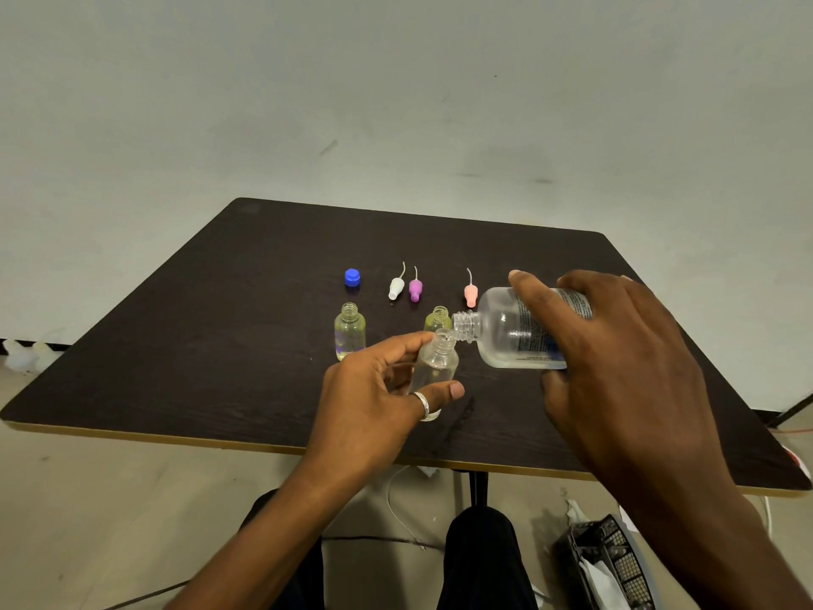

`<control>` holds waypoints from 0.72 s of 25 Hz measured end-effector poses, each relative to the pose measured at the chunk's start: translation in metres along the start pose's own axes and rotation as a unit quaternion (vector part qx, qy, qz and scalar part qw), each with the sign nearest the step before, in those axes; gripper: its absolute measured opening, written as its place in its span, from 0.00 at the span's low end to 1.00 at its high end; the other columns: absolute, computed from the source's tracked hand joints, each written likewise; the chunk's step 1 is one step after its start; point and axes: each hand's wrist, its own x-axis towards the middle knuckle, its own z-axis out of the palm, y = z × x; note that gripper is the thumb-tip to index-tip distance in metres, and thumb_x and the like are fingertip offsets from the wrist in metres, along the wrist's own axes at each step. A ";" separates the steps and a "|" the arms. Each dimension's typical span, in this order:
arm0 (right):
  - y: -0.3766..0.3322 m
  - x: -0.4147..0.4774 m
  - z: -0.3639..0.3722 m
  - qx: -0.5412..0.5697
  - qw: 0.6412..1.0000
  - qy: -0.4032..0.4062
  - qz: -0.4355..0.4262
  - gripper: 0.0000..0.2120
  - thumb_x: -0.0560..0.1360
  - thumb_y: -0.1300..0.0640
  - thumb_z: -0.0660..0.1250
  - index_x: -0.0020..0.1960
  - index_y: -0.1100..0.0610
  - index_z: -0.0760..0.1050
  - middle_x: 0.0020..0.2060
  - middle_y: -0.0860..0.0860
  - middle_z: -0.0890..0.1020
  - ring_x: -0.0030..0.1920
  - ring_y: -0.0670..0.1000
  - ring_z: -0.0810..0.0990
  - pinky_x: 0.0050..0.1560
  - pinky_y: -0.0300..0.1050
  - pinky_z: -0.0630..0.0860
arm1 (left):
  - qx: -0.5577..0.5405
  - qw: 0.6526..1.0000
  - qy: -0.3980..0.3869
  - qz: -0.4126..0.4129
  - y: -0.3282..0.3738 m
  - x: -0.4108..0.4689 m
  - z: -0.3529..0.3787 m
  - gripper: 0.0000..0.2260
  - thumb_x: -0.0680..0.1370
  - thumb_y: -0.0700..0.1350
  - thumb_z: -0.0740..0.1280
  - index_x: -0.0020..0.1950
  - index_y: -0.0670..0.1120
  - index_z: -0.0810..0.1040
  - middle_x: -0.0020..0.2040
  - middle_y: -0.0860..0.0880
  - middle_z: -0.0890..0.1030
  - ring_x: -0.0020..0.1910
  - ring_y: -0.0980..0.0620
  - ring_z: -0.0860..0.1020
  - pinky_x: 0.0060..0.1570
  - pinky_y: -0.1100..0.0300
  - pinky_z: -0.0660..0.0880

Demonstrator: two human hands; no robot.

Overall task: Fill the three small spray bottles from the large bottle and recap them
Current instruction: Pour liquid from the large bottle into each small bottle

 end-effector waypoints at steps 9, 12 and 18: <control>0.000 0.000 0.001 0.003 1.000 -0.003 0.000 0.44 0.53 0.62 0.82 0.68 0.54 0.74 0.55 0.63 0.79 0.55 0.66 0.77 0.48 0.60 0.78 | -0.003 1.000 -0.001 0.000 -0.003 0.000 0.001 0.22 0.68 0.43 0.80 0.60 0.54 0.83 0.51 0.58 0.86 0.53 0.59 0.83 0.58 0.54 0.80; -0.001 0.000 0.000 0.002 1.000 -0.002 0.001 0.43 0.54 0.63 0.81 0.68 0.54 0.74 0.55 0.62 0.79 0.56 0.66 0.77 0.49 0.59 0.78 | -0.008 1.000 -0.002 -0.005 -0.004 0.001 0.001 0.22 0.67 0.44 0.80 0.60 0.54 0.83 0.51 0.58 0.86 0.53 0.59 0.83 0.58 0.54 0.80; -0.001 0.000 0.000 0.005 1.000 -0.007 0.004 0.44 0.53 0.62 0.82 0.68 0.54 0.74 0.55 0.63 0.79 0.55 0.66 0.77 0.48 0.59 0.78 | -0.012 1.000 0.000 -0.007 -0.004 0.001 0.001 0.22 0.68 0.43 0.80 0.59 0.56 0.83 0.50 0.59 0.86 0.53 0.59 0.84 0.58 0.53 0.80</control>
